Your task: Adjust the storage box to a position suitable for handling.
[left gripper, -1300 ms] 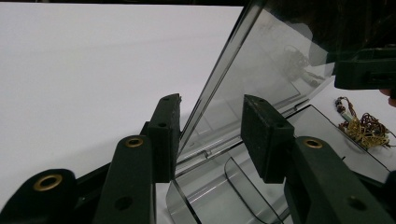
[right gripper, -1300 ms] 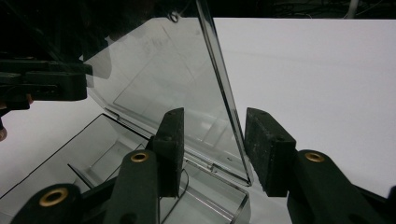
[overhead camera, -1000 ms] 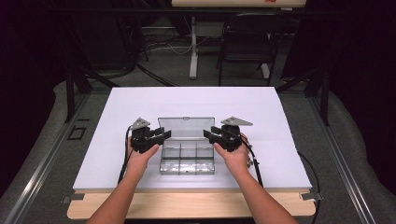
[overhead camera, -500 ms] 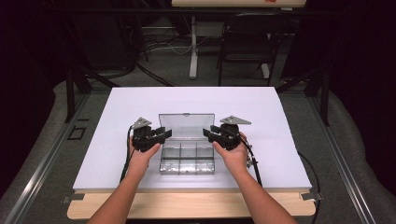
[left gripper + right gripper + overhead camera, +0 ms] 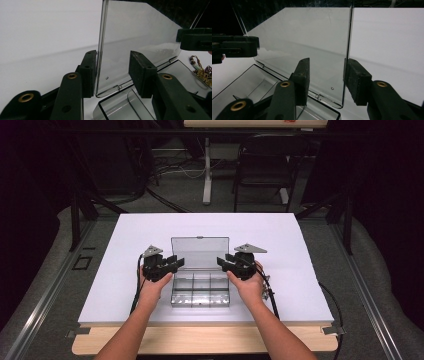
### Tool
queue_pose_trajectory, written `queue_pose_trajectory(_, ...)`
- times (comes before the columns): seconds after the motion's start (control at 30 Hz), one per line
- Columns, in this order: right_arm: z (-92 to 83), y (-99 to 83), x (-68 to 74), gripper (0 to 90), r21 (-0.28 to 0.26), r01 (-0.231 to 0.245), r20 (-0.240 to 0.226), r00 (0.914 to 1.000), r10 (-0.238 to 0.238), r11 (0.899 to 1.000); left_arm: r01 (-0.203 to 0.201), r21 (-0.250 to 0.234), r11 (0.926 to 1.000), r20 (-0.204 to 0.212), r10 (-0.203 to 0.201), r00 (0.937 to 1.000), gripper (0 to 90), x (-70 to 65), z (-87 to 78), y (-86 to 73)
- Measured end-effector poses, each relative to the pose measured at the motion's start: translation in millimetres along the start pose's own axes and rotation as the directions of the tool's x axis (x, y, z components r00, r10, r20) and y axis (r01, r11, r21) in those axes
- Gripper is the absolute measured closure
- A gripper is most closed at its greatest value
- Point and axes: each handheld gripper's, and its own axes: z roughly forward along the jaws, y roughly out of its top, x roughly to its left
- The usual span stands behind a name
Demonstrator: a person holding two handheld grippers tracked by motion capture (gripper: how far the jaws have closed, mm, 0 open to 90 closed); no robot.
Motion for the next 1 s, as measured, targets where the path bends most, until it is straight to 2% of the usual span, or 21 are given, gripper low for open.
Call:
queue_pose_trajectory(0.2, 3.4, -0.6, -1.0, 54.3, -0.003, -0.009, 0.002, 1.0, 0.009, 1.0, -0.005, 0.013, 0.9999, -0.014, 0.005, 0.9999, 54.9, -1.7, 4.5, 1.7)
queue_pose_trajectory(0.4, 6.2, -0.8, -2.4, 53.1, -0.001, -0.023, -0.005, 0.9997, 0.023, 1.0, 0.013, 0.011, 0.9999, -0.008, -0.013, 0.9999, 54.0, -0.3, 6.3, 1.8)
queue_pose_trajectory(0.5, 7.1, -1.2, -1.0, 51.8, -0.001, -0.009, 0.007, 0.9999, 0.009, 1.0, 0.015, 0.012, 0.9998, -0.008, -0.015, 0.9999, 53.7, -0.2, 6.9, 2.0)
queue_pose_trajectory(0.77, 10.7, -0.2, -0.1, 50.4, 0.012, -0.009, 0.027, 0.9996, 0.008, 1.0, 0.021, 0.029, 0.9994, -0.021, -0.02, 0.9996, 51.8, -0.6, 10.3, 3.7)
queue_pose_trajectory(0.93, 14.3, 0.2, -1.9, 49.8, 0.015, -0.038, 0.023, 0.999, 0.038, 0.999, 0.029, 0.027, 0.9992, -0.038, -0.028, 0.9989, 51.7, -0.6, 14.5, 2.8)
queue_pose_trajectory(1.0, 15.1, 0.6, -2.3, 49.2, 0.026, -0.03, 0.028, 0.9992, 0.03, 0.999, 0.031, 0.028, 0.9991, -0.037, -0.03, 0.9989, 51.8, 0.1, 15.4, 2.8)
